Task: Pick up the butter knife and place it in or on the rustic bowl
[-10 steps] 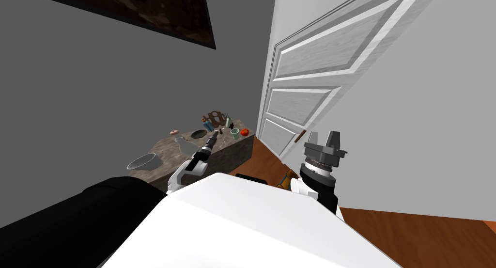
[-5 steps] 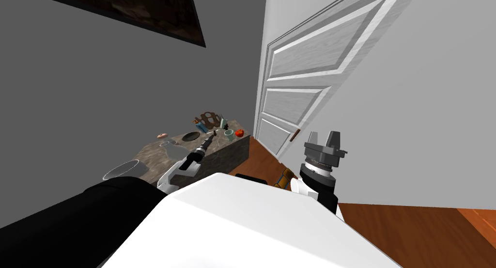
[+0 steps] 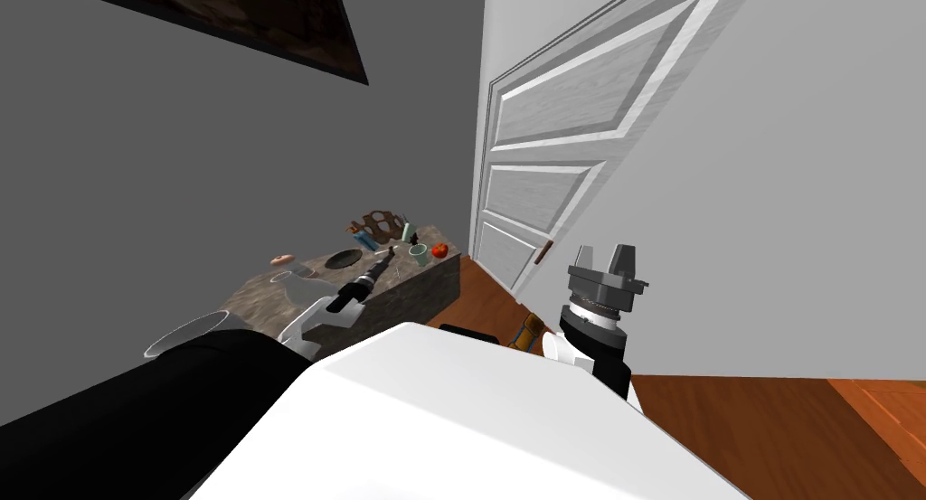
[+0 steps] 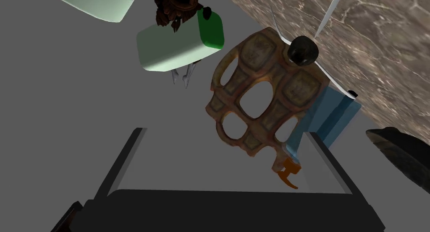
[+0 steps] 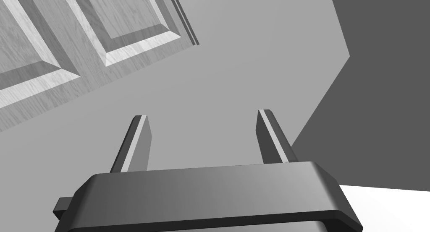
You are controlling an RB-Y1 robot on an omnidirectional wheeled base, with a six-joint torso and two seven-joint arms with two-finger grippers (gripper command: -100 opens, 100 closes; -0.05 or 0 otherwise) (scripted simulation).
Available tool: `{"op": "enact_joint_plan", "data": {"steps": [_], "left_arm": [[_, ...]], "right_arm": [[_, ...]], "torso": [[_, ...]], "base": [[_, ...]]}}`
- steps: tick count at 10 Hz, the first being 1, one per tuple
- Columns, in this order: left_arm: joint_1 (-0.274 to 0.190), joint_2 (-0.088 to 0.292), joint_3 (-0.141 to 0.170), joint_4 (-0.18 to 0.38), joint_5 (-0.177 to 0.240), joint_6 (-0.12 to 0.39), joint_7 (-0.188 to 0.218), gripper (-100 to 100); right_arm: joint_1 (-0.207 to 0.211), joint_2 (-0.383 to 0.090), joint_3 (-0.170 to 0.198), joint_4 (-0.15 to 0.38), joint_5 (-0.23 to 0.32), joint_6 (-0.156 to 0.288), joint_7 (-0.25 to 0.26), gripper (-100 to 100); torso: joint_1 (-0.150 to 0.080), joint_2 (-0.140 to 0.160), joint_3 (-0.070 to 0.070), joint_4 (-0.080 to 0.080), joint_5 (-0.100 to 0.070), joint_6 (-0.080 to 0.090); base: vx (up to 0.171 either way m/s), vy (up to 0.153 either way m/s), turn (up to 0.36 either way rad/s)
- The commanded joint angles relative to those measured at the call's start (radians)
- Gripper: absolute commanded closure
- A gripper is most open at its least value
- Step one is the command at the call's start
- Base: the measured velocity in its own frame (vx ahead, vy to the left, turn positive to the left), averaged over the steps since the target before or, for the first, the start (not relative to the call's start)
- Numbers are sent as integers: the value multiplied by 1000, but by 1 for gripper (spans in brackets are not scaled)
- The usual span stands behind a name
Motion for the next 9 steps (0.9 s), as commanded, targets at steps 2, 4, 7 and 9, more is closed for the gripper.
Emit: {"op": "enact_joint_plan", "data": {"steps": [2, 4, 7, 9], "left_arm": [[27, 70, 13, 26, 19, 69, -12, -100], [42, 127, 11, 56, 39, 132, -27, -100], [58, 181, 1, 83, 63, 192, -39, -100], [74, 231, -14, 108, 91, 250, -51, -100]], "right_arm": [[0, 0, 0, 0, 0, 0, 0, 0], [0, 0, 0, 0, 0, 0, 0, 0], [0, 0, 0, 0, 0, 0, 0, 0], [0, 0, 0, 0, 0, 0, 0, 0]], "torso": [[1, 0, 0, 0, 0, 0], [0, -1, 0, 0, 0, 0], [1, 0, 0, 0, 0, 0], [4, 2, 1, 0, 1, 0]], "base": [[61, -57, -53], [90, -66, -61], [67, -40, -32], [37, 5, -67]]}}
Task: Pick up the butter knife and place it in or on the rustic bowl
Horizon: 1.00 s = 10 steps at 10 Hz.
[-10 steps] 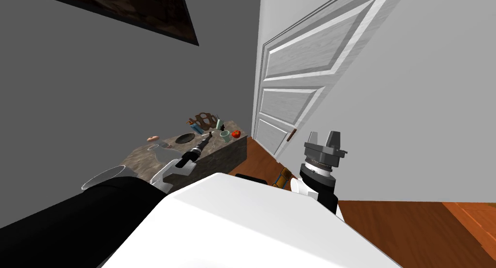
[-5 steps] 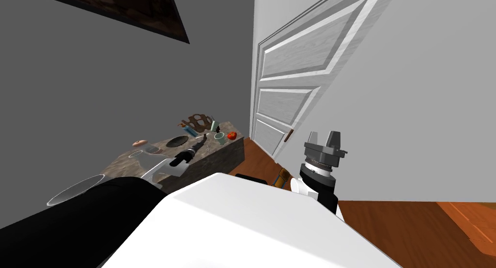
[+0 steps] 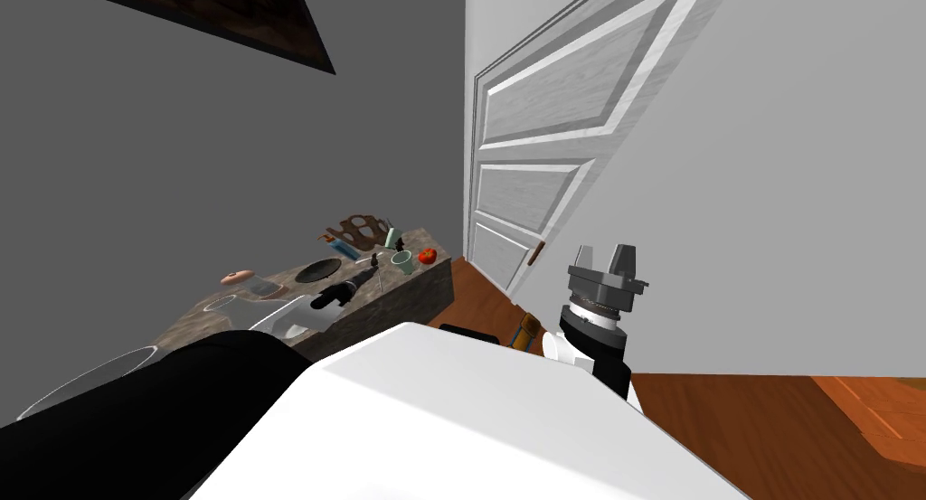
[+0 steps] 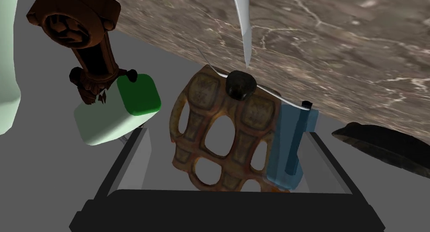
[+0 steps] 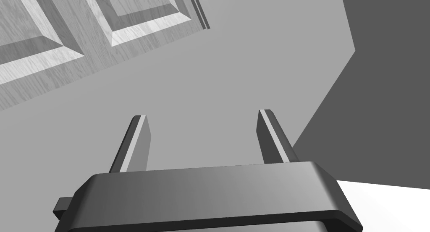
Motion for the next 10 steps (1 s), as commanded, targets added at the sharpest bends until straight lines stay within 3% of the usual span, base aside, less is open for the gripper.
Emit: {"op": "enact_joint_plan", "data": {"steps": [1, 10], "left_arm": [[-3, 38, -21, 31, 20, 50, -12, -100], [-3, 38, -21, 31, 20, 50, -12, -100]], "right_arm": [[0, 0, 0, 0, 0, 0, 0, 0], [0, 0, 0, 0, 0, 0, 0, 0]], "torso": [[0, 0, 0, 0, 0, 0], [-1, 3, 2, 1, 0, 0]], "base": [[22, 14, -55], [8, -1, 4]]}}
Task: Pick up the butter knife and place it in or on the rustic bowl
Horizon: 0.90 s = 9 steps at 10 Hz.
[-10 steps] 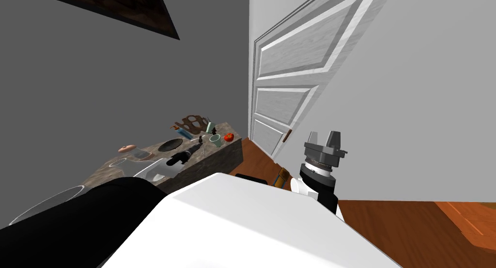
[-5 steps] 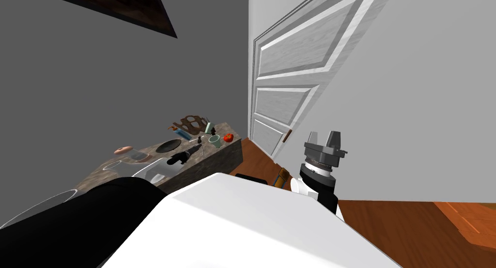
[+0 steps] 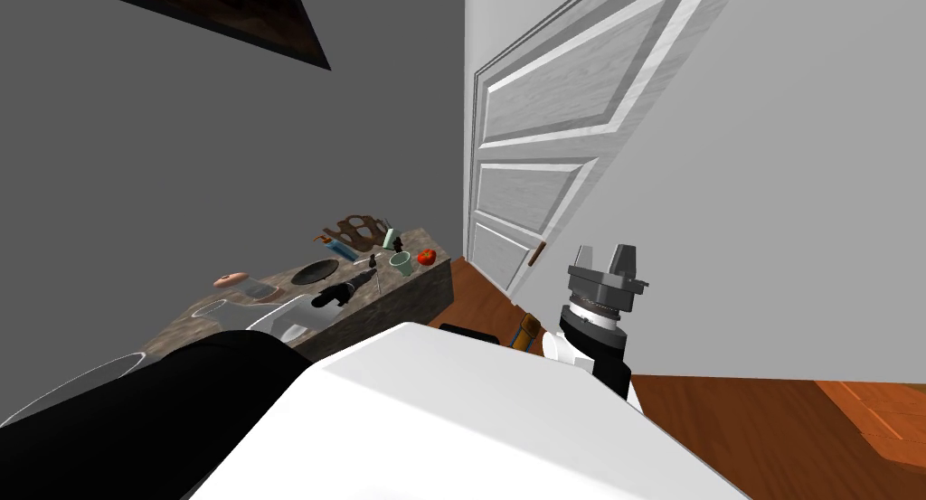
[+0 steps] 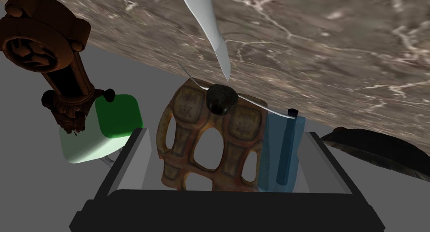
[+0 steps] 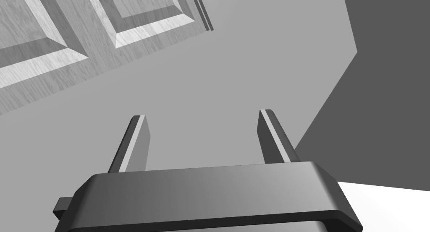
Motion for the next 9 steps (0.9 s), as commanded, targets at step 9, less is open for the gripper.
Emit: {"op": "enact_joint_plan", "data": {"steps": [9], "left_arm": [[66, 50, -14, -8, 33, 81, -14, -100]], "right_arm": [[0, 0, 0, 0, 0, 0, 0, 0]], "torso": [[0, -3, -2, -1, 0, 0]], "base": [[37, 3, -17]]}}
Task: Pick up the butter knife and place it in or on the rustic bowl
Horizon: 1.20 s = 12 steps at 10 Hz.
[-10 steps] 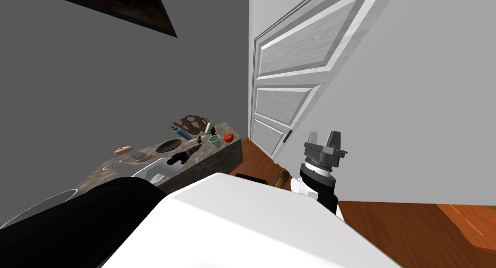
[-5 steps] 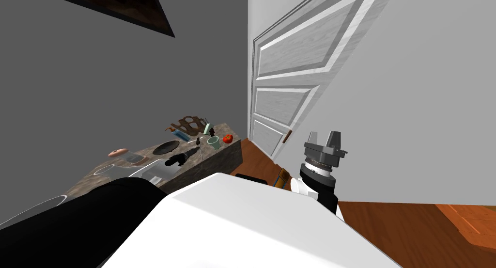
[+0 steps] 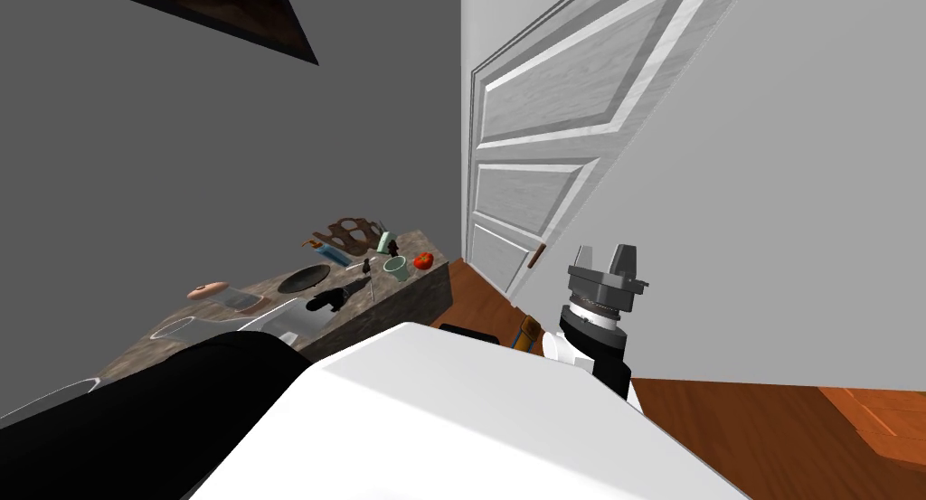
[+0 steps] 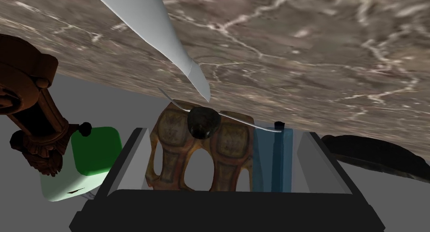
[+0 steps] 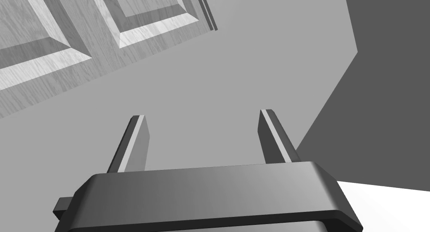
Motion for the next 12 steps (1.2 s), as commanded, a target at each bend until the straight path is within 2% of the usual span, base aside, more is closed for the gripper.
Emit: {"op": "enact_joint_plan", "data": {"steps": [1, 10, 11, 12], "left_arm": [[6, 4, -1, 0, 3, 6, -1, -100], [6, 4, -1, 0, 3, 6, -1, -100], [5, -9, 33, 15, -4, 37, -3, -100], [5, -17, 53, 25, -9, 55, -4, -100]], "right_arm": [[0, 0, 0, 0, 0, 0, 0, 0], [0, 0, 0, 0, 0, 0, 0, 0], [0, 0, 0, 0, 0, 0, 0, 0], [0, 0, 0, 0, 0, 0, 0, 0]], "torso": [[0, 0, 0, 0, 0, 0], [0, 0, 0, 0, 0, 0], [0, 1, 1, 0, 0, 0], [1, 1, 1, 0, 0, 0]], "base": [[-5, -4, 14], [4, 0, -2], [14, 8, -61], [29, 11, -115]]}}
